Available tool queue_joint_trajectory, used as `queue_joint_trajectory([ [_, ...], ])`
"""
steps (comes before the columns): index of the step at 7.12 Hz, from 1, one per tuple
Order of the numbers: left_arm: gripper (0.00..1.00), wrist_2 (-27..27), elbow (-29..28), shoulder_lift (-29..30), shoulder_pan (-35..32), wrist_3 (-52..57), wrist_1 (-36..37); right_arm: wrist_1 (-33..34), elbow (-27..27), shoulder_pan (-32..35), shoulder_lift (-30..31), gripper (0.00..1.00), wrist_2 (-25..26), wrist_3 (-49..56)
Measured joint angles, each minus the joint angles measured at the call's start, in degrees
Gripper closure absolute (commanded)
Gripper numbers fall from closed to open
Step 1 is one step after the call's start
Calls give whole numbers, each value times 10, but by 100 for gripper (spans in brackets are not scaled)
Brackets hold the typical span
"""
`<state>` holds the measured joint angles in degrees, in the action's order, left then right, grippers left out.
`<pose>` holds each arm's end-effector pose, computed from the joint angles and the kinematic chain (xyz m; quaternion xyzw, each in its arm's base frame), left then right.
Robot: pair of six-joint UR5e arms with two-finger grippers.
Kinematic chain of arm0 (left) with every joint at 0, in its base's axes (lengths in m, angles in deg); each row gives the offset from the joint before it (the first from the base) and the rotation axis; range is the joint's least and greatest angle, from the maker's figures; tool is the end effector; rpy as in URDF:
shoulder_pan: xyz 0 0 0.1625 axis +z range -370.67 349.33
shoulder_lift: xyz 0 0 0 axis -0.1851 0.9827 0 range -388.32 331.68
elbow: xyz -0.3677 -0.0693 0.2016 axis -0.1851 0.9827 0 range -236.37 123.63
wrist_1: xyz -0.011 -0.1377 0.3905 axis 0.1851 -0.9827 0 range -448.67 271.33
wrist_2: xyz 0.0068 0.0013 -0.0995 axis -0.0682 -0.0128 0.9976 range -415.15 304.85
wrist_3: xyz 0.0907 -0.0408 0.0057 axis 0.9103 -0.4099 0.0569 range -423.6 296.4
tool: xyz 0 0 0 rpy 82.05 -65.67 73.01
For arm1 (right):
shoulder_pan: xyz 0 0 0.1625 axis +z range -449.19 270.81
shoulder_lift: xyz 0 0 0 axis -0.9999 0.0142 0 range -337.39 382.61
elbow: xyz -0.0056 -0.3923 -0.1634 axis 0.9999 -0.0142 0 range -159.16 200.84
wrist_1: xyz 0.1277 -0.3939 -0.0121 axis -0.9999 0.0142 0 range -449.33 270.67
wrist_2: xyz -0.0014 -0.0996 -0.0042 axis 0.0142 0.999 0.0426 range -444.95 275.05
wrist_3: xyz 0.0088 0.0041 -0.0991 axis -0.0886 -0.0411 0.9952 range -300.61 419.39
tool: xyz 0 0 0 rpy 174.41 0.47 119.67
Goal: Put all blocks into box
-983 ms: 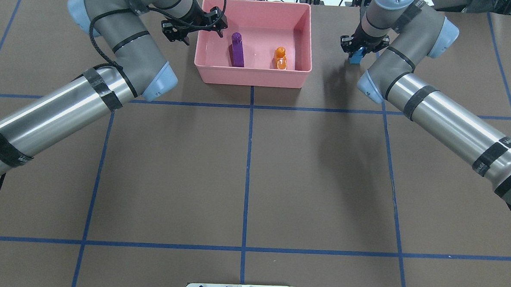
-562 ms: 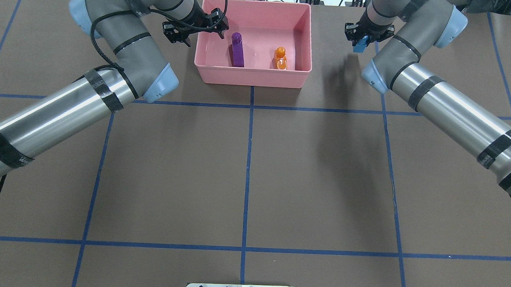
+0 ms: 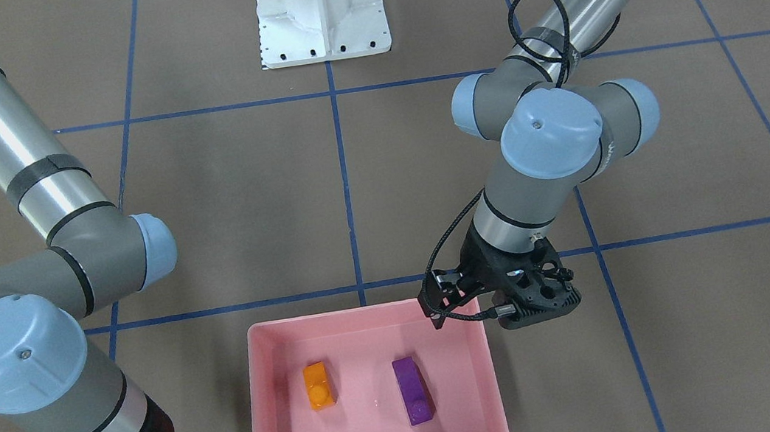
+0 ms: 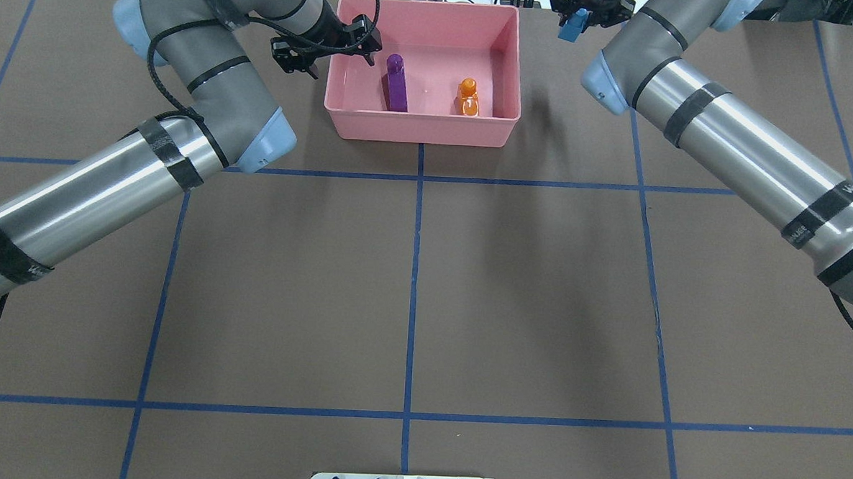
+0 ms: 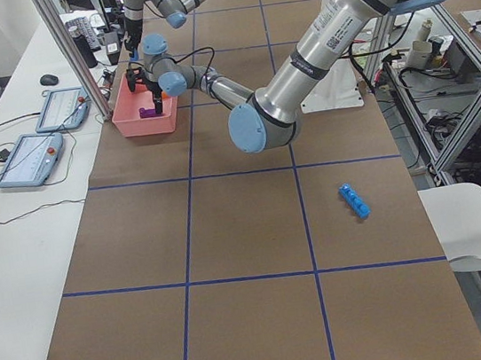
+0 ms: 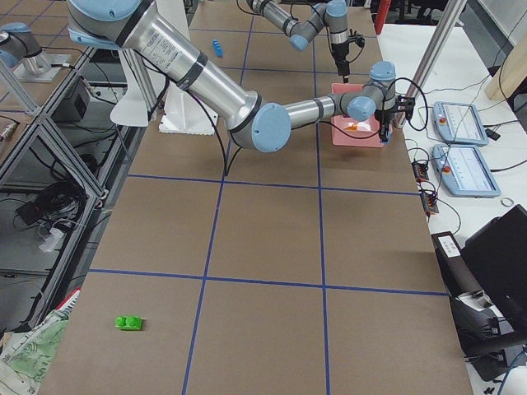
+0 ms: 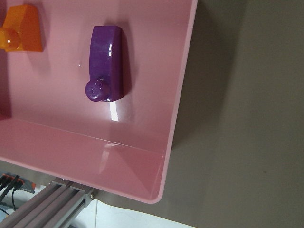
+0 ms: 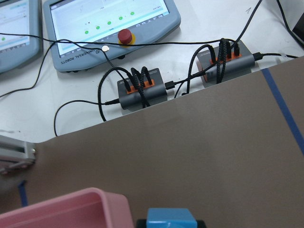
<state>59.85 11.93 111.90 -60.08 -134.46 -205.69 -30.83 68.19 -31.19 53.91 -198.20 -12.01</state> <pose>0.4526 -0.6684 0.2161 0.0979 0.4838 -0.1282 0.8602 -0.3840 -0.7918 0.2631 0.1000 -0.4242 0.2256 0.8713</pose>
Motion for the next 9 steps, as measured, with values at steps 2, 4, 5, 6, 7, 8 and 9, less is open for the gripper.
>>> queue_joint_trajectory([
  [2, 0, 1, 19, -25, 0, 2, -1, 0, 0, -12, -29, 99, 4, -67],
  [4, 0, 1, 42, -58, -1, 5, 0, 1, -1, -40, -37, 1, 25, -88],
  [5, 0, 1, 57, -77, -1, 19, 1, 3, -2, -52, -37, 0, 36, -89],
  [6, 0, 1, 67, -90, -1, 36, 2, 6, -3, -58, -37, 0, 42, -84],
  [7, 0, 0, 71, -98, -1, 45, 2, 16, -1, -59, -36, 0, 44, -69],
  [8, 0, 1, 78, -104, -1, 48, 2, 44, 9, -53, -37, 0, 40, -40],
  [9, 0, 2, 97, -120, -1, 49, 2, 87, 29, -43, -36, 0, 29, -2],
])
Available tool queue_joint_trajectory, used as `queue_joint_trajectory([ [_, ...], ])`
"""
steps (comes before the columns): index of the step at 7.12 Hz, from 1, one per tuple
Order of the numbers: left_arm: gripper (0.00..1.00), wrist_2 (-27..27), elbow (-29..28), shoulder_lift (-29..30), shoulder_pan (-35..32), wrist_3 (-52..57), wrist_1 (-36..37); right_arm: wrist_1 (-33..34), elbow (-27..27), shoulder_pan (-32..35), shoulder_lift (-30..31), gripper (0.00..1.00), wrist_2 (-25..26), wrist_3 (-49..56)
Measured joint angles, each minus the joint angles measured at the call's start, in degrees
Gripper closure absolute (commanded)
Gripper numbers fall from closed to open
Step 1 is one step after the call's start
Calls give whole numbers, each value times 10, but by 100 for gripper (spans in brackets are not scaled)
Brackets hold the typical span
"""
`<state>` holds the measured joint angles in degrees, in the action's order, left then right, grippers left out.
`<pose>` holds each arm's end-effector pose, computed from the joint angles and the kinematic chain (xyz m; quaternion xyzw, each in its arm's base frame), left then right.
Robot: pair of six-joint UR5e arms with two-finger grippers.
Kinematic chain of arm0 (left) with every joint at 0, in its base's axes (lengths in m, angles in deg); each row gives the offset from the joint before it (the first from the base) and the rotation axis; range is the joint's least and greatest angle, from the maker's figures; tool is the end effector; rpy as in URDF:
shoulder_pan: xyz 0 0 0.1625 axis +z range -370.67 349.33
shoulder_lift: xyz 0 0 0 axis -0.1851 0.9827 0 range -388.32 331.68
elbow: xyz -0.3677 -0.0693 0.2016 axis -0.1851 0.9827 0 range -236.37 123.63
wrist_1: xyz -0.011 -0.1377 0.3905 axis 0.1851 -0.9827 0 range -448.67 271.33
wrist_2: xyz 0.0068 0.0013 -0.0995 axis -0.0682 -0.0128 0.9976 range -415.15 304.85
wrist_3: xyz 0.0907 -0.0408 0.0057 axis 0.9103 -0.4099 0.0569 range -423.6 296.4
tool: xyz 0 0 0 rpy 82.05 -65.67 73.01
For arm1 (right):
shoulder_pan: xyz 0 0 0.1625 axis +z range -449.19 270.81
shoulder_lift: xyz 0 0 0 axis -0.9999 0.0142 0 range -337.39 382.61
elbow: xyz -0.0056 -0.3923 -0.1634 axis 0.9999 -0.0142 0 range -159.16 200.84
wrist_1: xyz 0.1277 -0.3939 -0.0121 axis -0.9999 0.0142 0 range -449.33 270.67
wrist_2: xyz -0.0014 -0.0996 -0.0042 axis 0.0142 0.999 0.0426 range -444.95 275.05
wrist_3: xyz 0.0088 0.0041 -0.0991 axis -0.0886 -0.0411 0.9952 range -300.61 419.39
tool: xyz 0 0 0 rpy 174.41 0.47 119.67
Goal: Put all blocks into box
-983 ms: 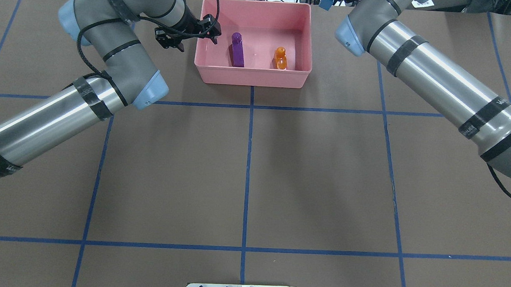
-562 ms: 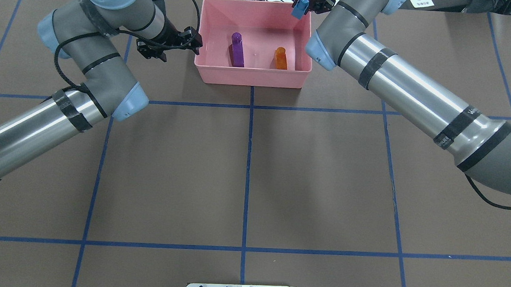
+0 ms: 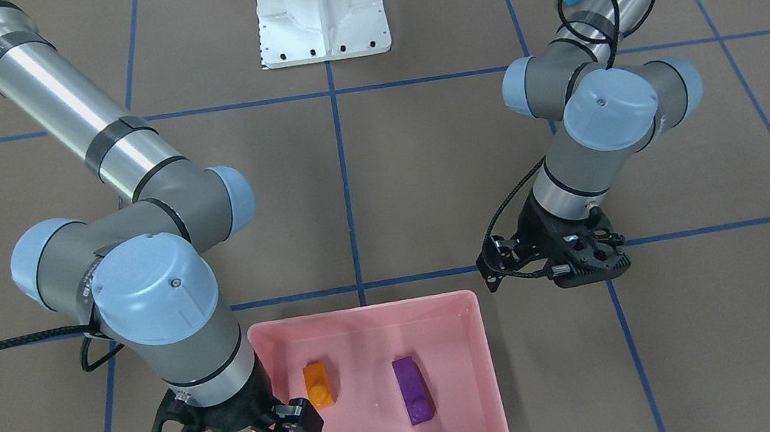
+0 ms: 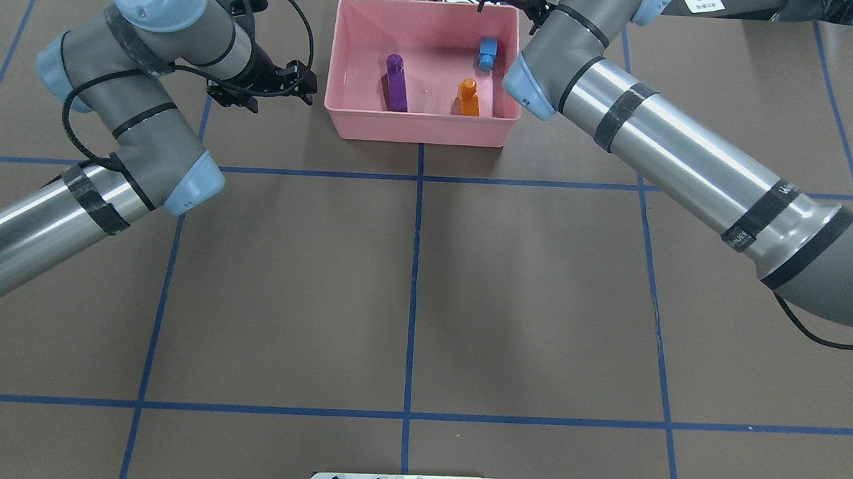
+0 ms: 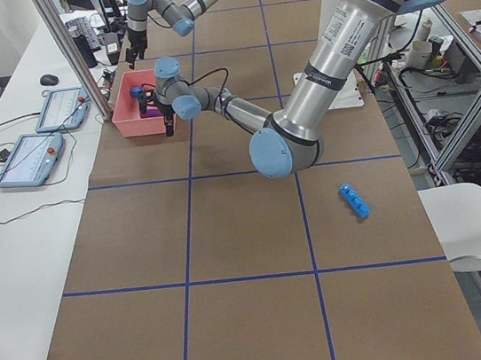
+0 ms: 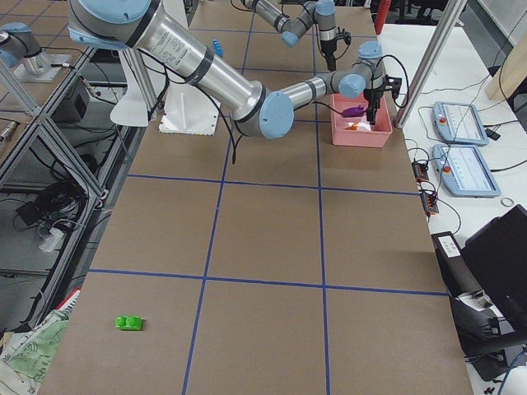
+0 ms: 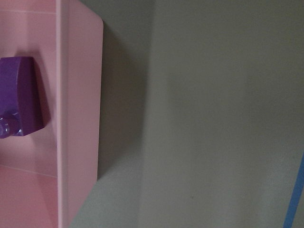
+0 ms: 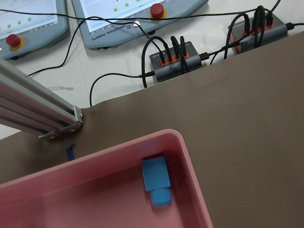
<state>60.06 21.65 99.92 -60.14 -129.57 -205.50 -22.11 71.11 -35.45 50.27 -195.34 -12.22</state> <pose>0.4162 -0.6266 0.2972 0.1045 0.4664 -0.0971 0.8730 -0.4381 -0.7639 0.2036 0.0916 -0.4031 0.2105 0.8859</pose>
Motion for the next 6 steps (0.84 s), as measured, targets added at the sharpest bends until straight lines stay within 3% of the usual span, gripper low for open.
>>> queue_joint_trajectory([
  [3, 0, 15, 171, -144, -1, 1, 3, 137, 125, 48, 44, 0, -68, 119],
  [6, 0, 59, 307, -280, -1, 7, 15, 173, 294, 98, 193, 0, -126, 209],
])
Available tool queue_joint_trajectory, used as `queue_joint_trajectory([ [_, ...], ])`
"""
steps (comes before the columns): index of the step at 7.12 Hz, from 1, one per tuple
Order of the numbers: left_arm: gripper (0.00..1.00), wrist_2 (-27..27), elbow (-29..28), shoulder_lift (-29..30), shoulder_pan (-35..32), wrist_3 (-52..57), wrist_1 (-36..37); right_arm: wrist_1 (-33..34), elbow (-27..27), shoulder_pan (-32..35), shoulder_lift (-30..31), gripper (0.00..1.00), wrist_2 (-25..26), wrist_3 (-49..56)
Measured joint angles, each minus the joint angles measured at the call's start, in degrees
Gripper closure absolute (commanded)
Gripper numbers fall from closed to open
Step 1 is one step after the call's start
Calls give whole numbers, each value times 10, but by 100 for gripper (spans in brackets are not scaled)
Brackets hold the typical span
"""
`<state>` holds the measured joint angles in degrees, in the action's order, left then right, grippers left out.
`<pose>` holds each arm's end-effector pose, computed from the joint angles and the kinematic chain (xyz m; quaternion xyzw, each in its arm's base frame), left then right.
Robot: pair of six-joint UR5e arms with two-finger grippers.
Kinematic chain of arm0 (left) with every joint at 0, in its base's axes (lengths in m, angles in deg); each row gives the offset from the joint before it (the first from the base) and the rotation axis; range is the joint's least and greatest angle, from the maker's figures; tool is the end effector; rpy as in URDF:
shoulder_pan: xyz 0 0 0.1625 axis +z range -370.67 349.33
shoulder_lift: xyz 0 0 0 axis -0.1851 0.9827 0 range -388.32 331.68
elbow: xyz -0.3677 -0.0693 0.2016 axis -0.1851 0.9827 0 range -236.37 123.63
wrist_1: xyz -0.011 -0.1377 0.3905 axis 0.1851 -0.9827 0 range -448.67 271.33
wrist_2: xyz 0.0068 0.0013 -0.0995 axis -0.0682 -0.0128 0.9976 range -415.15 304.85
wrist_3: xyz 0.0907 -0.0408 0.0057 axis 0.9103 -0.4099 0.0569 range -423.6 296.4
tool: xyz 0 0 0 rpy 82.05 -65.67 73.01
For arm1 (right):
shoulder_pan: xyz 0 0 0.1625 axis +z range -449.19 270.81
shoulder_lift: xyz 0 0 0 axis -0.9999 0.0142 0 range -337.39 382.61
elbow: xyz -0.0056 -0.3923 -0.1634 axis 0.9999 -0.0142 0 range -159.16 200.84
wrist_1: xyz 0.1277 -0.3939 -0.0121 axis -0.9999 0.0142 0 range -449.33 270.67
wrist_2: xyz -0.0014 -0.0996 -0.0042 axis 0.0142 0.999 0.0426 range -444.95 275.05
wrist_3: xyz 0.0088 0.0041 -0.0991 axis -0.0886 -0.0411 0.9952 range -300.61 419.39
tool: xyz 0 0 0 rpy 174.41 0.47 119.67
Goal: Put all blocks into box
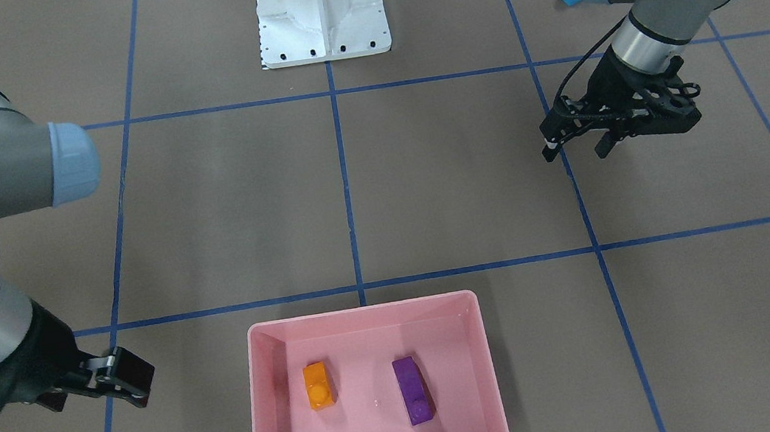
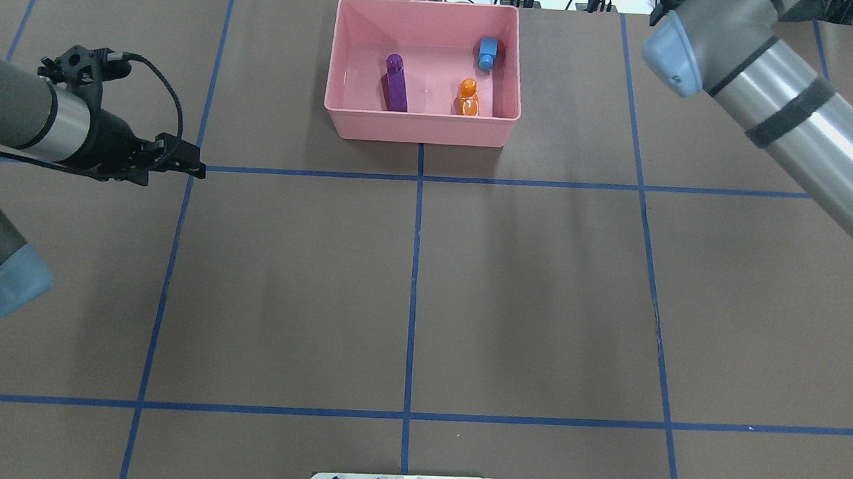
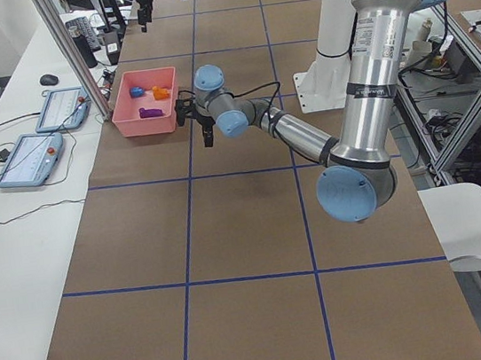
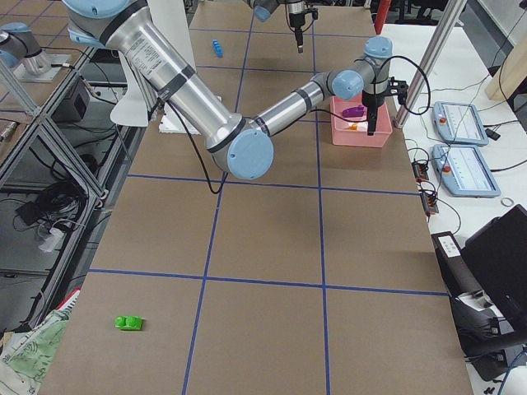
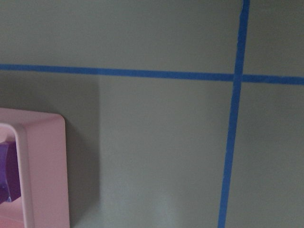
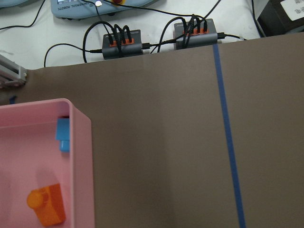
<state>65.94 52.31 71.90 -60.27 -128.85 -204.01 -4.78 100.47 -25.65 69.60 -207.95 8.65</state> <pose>0.2917 -0.4690 0.3602 0.0753 0.4942 -0.0652 0.8636 -0.2636 -0.7068 0.2660 0.0770 -0.4050 0.0999 0.9056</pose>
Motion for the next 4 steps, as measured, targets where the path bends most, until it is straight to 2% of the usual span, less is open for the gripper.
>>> queue_joint_trajectory([
  [1, 0, 12, 31, -31, 4, 2, 2, 1, 46, 13, 46, 0, -11, 15],
  [4, 2, 48, 74, -40, 16, 7, -50, 9, 165, 30, 157, 0, -24, 26],
])
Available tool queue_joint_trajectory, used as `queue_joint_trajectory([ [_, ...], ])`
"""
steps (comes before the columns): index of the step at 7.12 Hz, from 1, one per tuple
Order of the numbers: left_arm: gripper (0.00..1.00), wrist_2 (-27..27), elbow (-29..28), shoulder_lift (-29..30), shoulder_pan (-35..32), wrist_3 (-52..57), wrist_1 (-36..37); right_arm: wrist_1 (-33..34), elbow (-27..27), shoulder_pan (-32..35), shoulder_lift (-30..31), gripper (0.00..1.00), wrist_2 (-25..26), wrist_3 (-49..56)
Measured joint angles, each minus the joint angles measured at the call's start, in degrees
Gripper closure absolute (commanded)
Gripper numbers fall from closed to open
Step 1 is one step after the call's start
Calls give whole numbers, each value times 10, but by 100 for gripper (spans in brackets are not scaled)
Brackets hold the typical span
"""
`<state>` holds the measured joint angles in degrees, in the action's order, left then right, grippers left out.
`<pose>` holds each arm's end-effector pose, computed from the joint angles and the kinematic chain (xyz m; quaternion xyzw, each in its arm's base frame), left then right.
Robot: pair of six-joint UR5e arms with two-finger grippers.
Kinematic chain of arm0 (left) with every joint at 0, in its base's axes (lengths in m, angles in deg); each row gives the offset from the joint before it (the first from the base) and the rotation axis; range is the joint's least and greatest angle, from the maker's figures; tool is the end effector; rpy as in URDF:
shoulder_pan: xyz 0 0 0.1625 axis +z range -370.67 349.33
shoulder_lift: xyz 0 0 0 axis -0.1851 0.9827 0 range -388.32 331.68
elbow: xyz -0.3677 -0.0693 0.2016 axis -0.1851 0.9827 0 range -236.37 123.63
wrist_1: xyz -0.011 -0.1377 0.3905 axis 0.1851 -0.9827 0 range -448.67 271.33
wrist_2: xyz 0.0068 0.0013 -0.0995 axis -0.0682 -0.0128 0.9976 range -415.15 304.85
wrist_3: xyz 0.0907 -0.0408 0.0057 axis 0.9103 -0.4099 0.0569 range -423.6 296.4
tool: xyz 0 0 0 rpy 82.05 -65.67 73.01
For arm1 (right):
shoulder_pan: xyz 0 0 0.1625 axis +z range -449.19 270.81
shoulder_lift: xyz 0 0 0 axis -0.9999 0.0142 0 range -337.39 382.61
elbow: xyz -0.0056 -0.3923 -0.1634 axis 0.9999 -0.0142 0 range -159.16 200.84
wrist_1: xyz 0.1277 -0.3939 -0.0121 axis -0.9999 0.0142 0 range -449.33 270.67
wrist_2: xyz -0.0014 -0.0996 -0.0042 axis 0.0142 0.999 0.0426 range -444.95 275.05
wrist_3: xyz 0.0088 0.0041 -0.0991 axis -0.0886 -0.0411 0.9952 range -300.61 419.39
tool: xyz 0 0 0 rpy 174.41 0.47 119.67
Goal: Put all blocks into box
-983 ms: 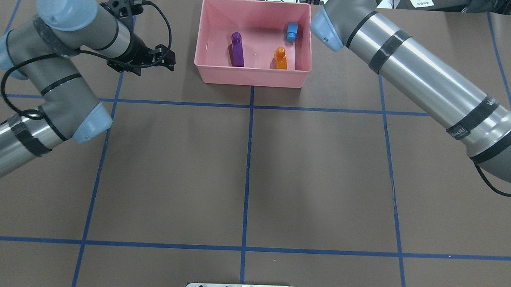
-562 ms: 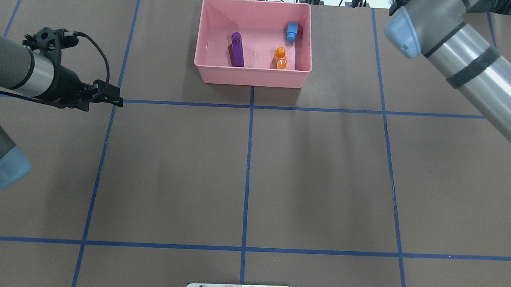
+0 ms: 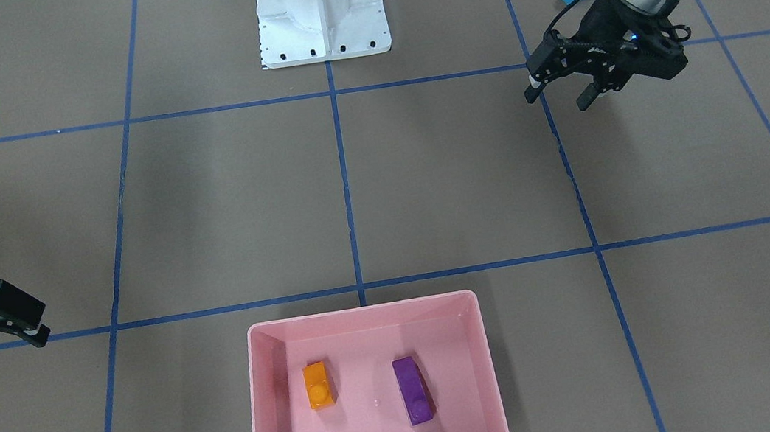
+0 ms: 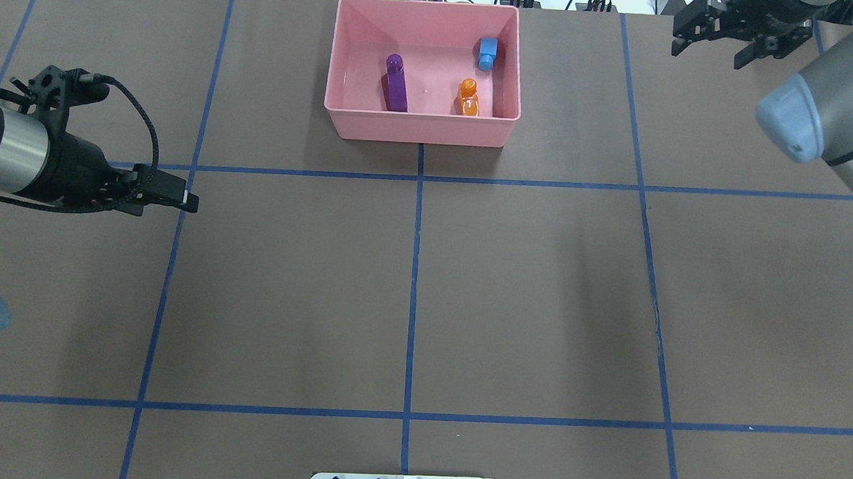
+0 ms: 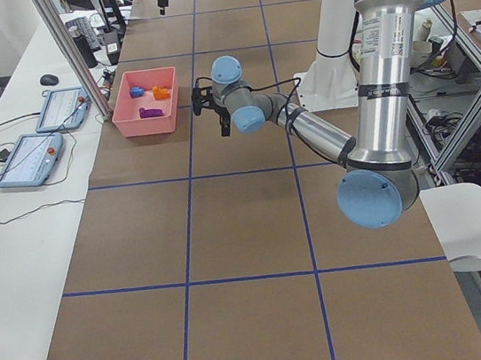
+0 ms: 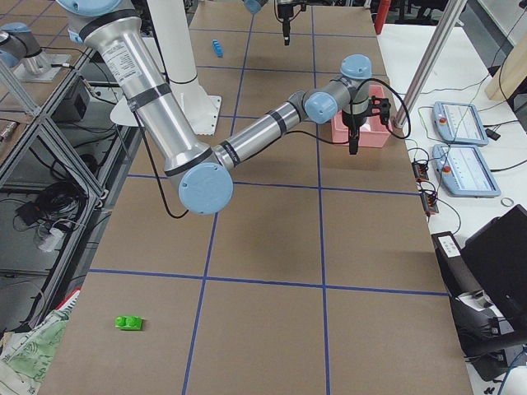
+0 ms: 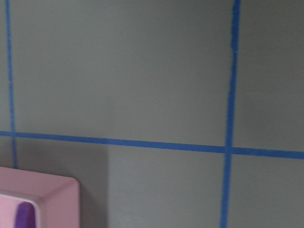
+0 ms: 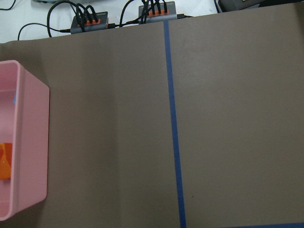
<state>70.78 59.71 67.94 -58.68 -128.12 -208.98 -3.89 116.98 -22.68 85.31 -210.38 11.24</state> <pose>0.2756 -0.4181 0.3237 0.0847 0.5540 -0.0014 0.8282 -0.1901 -0.6270 0.3266 0.0831 -0.4148 0.0955 0.9011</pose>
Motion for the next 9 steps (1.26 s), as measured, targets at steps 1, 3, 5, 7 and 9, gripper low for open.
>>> queue_joint_trajectory([
  [1, 2, 4, 14, -18, 14, 22, -10, 2, 35, 5, 36, 0, 0, 8],
  [3, 3, 8, 57, -91, 59, 101, -14, 16, 109, 15, 121, 0, -1, 61],
  [5, 6, 5, 97, -190, 92, 191, -14, 63, 207, 28, 217, 0, -1, 120],
  [7, 2, -17, 109, -281, 117, 297, -15, 74, 266, 38, 303, 0, 0, 177],
  [9, 2, -110, 111, -367, 204, 358, -15, 74, 277, 39, 327, 0, 0, 194],
])
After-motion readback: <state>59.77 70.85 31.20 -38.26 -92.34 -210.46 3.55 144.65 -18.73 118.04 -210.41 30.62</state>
